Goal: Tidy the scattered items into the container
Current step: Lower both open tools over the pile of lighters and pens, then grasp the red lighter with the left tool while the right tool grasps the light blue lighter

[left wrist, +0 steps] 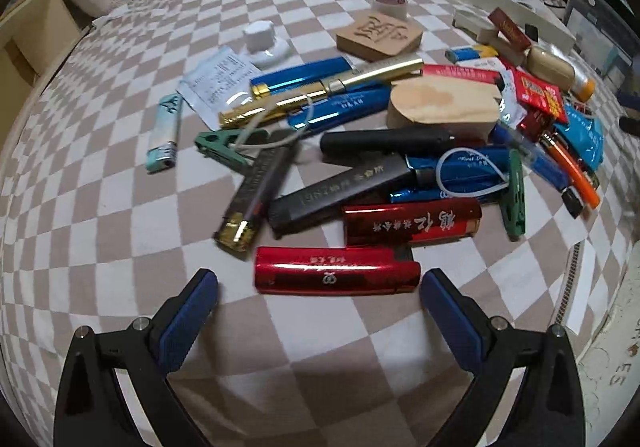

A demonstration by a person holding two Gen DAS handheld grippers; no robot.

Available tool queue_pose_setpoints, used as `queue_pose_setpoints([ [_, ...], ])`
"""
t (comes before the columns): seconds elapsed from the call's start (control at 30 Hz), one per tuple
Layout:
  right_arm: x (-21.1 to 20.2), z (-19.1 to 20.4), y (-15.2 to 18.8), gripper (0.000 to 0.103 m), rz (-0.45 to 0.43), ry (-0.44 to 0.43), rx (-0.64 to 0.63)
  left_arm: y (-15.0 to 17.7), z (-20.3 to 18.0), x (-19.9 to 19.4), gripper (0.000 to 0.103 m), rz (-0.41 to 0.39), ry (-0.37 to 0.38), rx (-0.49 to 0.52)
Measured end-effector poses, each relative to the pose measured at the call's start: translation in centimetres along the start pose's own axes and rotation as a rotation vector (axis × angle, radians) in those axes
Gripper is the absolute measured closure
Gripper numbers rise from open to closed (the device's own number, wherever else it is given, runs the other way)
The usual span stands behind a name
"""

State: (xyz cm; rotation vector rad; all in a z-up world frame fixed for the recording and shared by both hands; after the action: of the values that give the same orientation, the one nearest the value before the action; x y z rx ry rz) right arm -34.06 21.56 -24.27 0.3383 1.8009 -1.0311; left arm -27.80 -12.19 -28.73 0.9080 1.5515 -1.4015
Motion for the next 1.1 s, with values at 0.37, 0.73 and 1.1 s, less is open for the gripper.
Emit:
queue_pose_setpoints([
  [0.37,3.2,3.1,0.3,0.0,0.05,-0.042,-0.123,-0.2,-0.2,1.4,0.0,-0.025,-0.001,0.017],
  [0.73,4.6,4.5,1.5,0.0,0.106,0.004,-0.238,-0.7,-0.3,1.5,0.0,-0.032,0.001,0.025],
  [1.1,3.0,2.1,5.6,0.0,0.156,-0.117,-0.226,-0.4,-0.4,1.3,0.0,-0.067,0.007,0.019],
])
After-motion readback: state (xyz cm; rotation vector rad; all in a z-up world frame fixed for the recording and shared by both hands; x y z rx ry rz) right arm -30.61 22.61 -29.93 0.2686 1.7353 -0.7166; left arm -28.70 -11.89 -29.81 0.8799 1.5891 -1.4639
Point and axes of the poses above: each gripper's, at about its wrist camera, not at the fingertips, and x roughly the way its jaws point, z to its left, y to its underside, the point moved 8 cm from there along x, roughly the way its jaws point, and after that the axes turned 15 degrees about -x, right-handed, at the moved point
